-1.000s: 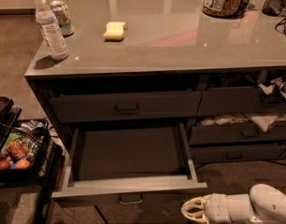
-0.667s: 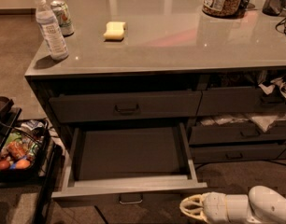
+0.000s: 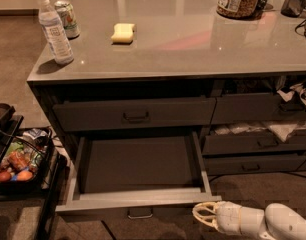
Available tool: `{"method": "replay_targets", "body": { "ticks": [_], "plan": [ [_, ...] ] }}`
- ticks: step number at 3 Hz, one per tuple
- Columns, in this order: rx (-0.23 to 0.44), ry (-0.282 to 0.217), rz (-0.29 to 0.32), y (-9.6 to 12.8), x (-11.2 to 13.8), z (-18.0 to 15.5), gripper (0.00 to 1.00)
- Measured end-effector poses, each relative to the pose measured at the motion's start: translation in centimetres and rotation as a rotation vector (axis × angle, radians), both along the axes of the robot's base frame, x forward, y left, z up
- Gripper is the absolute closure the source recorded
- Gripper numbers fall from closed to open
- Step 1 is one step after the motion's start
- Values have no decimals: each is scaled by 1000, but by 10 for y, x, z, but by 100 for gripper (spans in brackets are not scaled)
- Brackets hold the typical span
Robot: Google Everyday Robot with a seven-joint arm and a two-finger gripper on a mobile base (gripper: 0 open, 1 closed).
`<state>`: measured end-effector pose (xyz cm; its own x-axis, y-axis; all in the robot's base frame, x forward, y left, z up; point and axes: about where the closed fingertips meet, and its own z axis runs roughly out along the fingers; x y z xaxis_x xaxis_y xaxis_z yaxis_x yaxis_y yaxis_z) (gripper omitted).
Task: Close middle drawer
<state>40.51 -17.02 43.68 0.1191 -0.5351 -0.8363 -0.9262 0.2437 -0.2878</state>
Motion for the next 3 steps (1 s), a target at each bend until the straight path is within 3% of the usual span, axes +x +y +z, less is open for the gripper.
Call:
{"method": "replay_targets", "body": {
  "ticks": [1,3],
  "plan": [
    [-45,3,-13,-1,13,-11,100],
    [-194,83,-30,-2,30,-37,100]
  ]
}}
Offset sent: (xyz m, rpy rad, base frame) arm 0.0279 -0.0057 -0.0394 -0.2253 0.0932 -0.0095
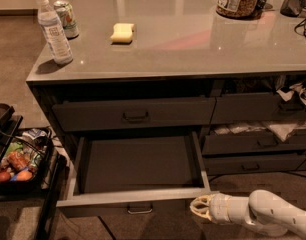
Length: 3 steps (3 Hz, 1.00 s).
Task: Close middle drawer
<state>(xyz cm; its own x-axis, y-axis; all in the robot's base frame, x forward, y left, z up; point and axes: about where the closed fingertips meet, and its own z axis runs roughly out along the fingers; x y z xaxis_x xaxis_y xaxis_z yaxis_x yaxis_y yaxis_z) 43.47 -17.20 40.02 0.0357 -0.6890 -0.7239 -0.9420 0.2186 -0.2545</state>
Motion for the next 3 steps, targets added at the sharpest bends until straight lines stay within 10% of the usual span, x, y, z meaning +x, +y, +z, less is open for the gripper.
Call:
{"method": "replay_targets", "body": {
  "ticks": [2,3],
  "plan": [
    [13,-10,-9,0,29,-2,100],
    [59,-102,9,-1,59,13,100]
  ]
}}
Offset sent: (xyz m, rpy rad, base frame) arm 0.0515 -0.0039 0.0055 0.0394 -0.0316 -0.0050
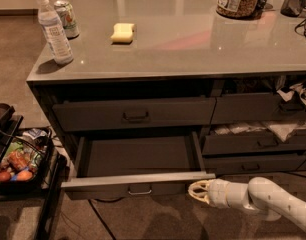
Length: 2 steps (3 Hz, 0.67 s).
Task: Close middle drawer
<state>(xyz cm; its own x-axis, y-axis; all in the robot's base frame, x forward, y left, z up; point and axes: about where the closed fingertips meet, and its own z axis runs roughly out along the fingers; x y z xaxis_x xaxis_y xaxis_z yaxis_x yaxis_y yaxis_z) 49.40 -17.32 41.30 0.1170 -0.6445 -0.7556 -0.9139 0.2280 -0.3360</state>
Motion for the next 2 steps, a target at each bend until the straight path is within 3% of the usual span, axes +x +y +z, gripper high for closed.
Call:
{"method": "replay_targets", "body": {
  "ticks": [1,2],
  "plan": [
    [0,0,0,0,0,0,100],
    [-14,-60,-65,-7,25,-6,100]
  ]
}}
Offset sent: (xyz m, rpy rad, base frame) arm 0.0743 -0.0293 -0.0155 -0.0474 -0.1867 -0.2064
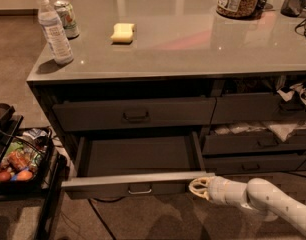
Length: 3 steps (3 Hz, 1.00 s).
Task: Close middle drawer
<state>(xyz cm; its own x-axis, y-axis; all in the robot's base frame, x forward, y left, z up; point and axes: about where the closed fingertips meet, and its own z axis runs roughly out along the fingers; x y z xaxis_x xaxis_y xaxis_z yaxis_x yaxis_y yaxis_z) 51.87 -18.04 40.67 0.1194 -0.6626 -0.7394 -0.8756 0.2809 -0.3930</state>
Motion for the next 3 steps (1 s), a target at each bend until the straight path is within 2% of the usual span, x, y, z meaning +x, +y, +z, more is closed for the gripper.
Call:
{"method": "replay_targets", "body": {
  "ticks": [1,2,3],
  "plan": [
    [-3,-22,-14,0,8,-2,100],
    [-5,-94,-59,-6,47,-6,100],
    [-5,-99,-61,-5,49,-7,100]
  ]
}}
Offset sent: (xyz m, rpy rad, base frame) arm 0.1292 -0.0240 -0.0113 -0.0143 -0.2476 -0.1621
